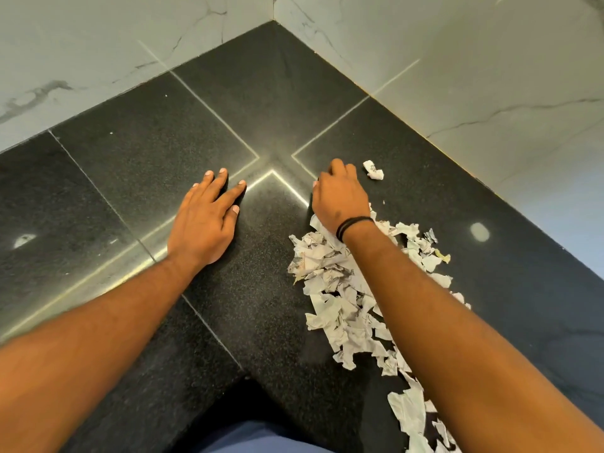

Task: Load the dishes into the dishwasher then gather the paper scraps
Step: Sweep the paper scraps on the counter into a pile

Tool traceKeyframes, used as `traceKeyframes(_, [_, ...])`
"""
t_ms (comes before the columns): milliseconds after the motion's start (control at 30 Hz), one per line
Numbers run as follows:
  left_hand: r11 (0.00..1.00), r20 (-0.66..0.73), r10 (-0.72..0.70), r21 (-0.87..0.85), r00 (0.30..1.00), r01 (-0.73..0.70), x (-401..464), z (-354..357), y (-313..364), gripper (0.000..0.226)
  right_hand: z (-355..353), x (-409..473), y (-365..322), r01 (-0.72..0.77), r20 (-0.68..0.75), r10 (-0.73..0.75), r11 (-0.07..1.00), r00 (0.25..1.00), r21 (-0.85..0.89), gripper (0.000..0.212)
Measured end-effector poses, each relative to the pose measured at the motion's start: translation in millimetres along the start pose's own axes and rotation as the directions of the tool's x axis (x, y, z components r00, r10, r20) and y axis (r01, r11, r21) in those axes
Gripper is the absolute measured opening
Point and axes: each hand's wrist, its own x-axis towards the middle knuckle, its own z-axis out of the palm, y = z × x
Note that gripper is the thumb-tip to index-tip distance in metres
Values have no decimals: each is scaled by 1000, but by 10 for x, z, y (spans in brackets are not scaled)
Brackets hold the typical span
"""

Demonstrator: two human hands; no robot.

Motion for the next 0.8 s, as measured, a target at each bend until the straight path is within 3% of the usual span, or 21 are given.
traceKeyframes(100, [1000,0,-5,11,1000,5,-5,3,-2,53,29,-348,2,46,-58,-46,999,997,4,29])
traceKeyframes(233, [1000,-2,-7,12,1000,7,-9,14,-10,48,-47,-557,-199,-25,-48,25,1000,999,-7,32])
traceKeyframes(467, [1000,-16,9,10,1000,-8,1,10,-12,48,354,-1084,-781,204,14,-203,978,979,-45,50])
traceKeyframes(800, [1000,-10,-16,3,1000,16,-9,-3,19,49,272,-1368,-487,104,-51,-105,994,993,-11,50])
